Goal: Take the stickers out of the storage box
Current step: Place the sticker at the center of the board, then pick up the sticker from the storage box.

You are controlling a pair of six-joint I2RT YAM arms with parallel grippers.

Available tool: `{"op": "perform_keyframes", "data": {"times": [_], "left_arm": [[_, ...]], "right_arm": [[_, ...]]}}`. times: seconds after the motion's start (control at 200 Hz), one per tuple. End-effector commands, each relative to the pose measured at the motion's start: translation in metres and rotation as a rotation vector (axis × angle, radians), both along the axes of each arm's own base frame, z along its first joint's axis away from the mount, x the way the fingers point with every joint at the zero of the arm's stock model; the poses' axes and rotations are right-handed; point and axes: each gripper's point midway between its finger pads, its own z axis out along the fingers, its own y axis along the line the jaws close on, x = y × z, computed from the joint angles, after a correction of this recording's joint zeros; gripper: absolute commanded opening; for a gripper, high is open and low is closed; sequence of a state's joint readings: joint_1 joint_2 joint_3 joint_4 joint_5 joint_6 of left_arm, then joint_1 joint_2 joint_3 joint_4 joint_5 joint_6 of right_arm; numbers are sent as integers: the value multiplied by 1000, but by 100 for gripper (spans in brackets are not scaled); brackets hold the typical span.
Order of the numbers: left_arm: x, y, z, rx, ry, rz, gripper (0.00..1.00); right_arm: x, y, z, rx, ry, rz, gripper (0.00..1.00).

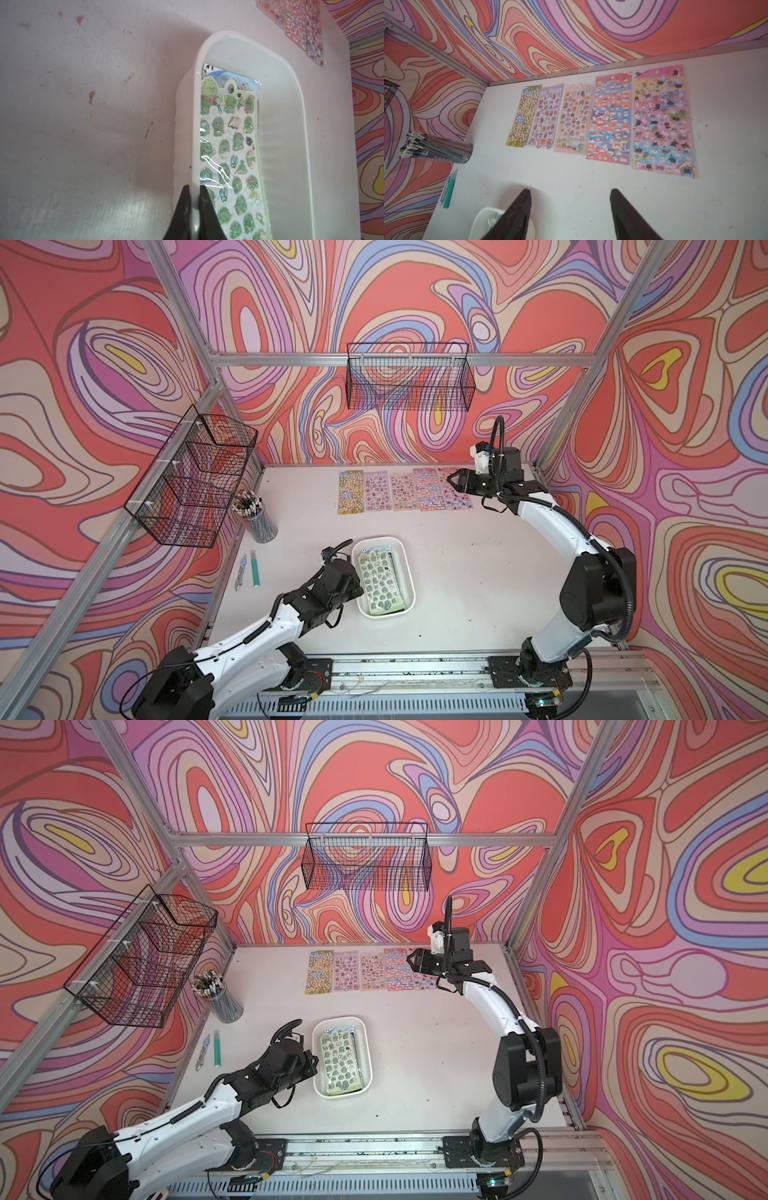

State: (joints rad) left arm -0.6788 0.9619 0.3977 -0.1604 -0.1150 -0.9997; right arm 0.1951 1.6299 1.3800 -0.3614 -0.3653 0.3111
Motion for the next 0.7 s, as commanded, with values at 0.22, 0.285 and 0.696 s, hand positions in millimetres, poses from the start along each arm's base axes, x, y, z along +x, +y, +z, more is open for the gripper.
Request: {"op": "perform_keyframes", "data": {"times": [0.22, 0.285, 0.696], "left_arm": [[8, 9, -1, -15, -22, 91, 10], [10, 9, -1, -19, -25, 100, 10], [18, 2, -4, -49, -25, 122, 10]], "right_arm": [[-86, 68, 12, -80, 8, 133, 64], [-102, 86, 5, -96, 22, 161, 64], [-181, 200, -75, -200, 158, 375, 60]]}}
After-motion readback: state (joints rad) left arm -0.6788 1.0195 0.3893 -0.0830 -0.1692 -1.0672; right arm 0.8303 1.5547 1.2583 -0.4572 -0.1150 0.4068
